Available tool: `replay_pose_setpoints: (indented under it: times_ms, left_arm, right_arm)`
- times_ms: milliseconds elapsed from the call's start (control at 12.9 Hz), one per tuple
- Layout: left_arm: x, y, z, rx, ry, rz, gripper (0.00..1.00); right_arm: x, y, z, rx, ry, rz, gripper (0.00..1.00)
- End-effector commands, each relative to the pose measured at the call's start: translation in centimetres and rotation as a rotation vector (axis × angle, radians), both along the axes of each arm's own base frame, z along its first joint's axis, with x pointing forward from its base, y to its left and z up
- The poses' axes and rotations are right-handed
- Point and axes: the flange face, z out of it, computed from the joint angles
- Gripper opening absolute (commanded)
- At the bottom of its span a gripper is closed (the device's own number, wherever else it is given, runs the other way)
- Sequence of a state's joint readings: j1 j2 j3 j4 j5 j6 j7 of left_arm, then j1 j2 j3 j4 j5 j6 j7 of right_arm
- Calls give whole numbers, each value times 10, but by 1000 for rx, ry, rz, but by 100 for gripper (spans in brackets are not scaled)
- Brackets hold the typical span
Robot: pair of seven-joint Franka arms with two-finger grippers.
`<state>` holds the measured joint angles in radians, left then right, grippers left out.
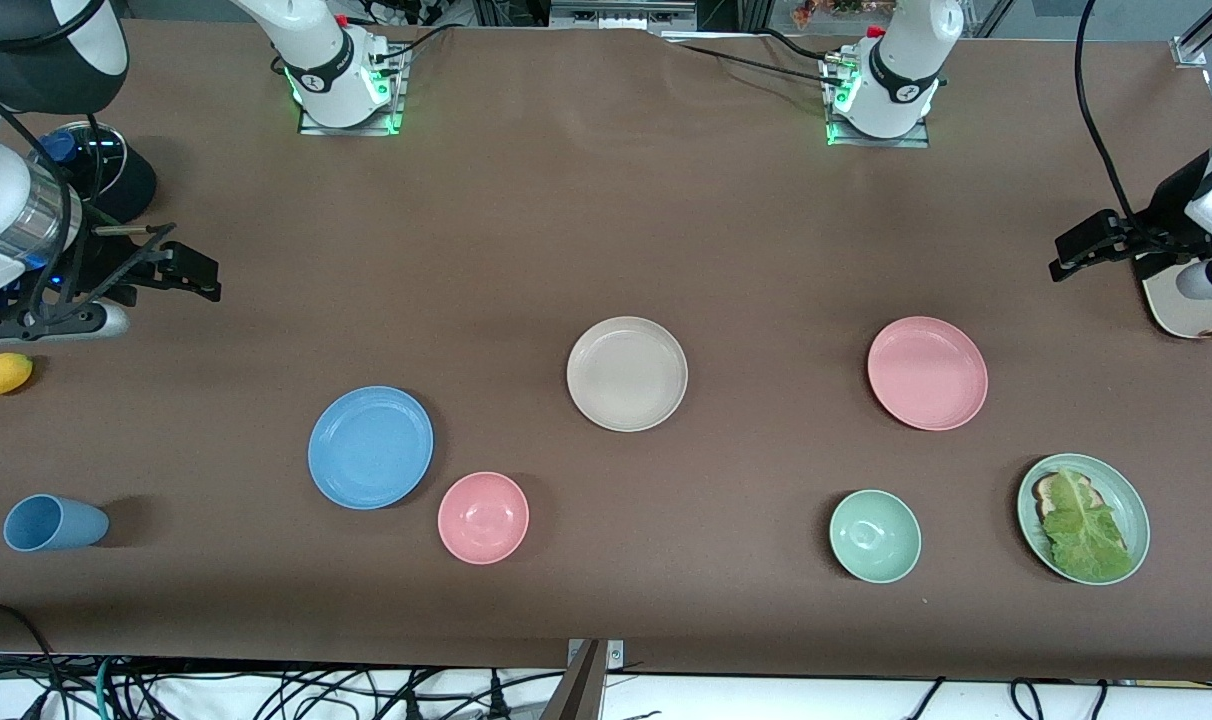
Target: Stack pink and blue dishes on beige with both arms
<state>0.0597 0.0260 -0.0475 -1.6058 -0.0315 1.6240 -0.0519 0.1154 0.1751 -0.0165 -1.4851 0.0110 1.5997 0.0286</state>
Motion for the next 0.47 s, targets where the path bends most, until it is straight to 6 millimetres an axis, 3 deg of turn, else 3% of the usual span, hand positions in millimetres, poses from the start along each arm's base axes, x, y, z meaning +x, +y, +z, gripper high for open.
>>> replay_pose_setpoints:
  times_ms: [0, 388]
  left_arm:
    - [3, -1, 3, 28, 2, -17, 100]
    - [3, 0, 3, 28, 3, -15, 100]
  right_arm:
    - [-4, -4, -5, 0, 10, 2, 100]
    - [-3, -4, -2, 0, 7, 5, 100]
